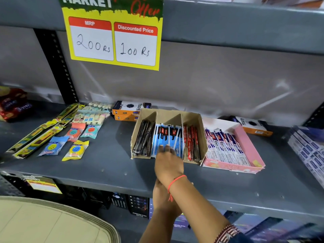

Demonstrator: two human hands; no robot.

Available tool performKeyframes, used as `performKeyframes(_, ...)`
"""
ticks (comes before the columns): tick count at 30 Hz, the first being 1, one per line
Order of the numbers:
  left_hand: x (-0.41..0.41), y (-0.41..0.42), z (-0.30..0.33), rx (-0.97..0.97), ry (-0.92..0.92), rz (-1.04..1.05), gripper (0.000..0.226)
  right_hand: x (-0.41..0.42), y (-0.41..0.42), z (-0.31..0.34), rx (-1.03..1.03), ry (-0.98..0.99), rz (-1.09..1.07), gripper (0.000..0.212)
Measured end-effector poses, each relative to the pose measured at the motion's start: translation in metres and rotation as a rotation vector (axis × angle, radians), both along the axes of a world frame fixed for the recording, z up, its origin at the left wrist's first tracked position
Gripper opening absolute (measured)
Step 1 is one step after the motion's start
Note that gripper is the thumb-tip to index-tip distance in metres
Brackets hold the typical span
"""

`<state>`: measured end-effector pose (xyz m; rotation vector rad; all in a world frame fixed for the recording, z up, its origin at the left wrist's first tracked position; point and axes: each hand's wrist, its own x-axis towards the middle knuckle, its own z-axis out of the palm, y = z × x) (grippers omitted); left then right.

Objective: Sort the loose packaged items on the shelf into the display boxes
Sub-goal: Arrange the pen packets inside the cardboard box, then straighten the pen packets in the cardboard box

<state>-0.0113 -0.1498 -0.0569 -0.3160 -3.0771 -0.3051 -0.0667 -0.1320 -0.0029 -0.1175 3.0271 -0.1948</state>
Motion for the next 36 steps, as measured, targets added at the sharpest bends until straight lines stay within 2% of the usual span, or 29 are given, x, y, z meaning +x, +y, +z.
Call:
performKeyframes(3,-0.001,-0.001,-0.011,-0.045,-0.053,-0.006,0.041,0.0,-0.002,-0.002,-0.01,-0.036,0.115,0.055)
performKeyframes(6,0.0,0.001,-0.014,0.014,0.101,0.004,0.038,-0.006,0.005,-0.007,0.013,-0.083,0.111,0.054)
performKeyframes(8,0.0,0.001,-0.008,0.056,0.14,0.012,0.034,-0.009,0.01,-0.009,0.006,-0.097,0.107,0.055)
performKeyframes(11,0.0,0.001,-0.003,0.025,0.209,0.005,0.044,-0.01,0.013,-0.011,-0.027,-0.09,0.111,0.054)
performKeyframes(15,0.001,0.002,-0.003,0.035,0.348,-0.019,0.036,-0.003,0.011,-0.011,-0.098,-0.056,0.094,0.056)
performKeyframes(19,0.003,0.0,0.001,0.093,0.322,-0.006,0.028,-0.001,0.009,-0.009,-0.115,-0.065,0.007,0.066)
performKeyframes(24,0.001,0.001,-0.003,0.135,0.236,-0.016,0.047,-0.012,0.009,-0.01,-0.084,-0.166,-0.061,0.077)
performKeyframes(27,0.0,0.0,-0.003,0.144,0.266,-0.033,0.046,-0.016,0.008,-0.015,-0.087,-0.174,-0.037,0.076)
performKeyframes(30,-0.002,0.0,-0.003,0.176,0.347,-0.023,0.034,-0.018,0.012,-0.018,-0.104,-0.138,-0.006,0.072)
performKeyframes(33,-0.001,0.0,-0.002,0.187,0.298,-0.021,0.037,-0.014,0.017,-0.015,-0.133,-0.102,0.013,0.07)
performKeyframes(36,0.0,0.001,-0.001,0.106,0.28,-0.05,0.04,0.002,0.021,-0.005,-0.184,0.001,0.056,0.065)
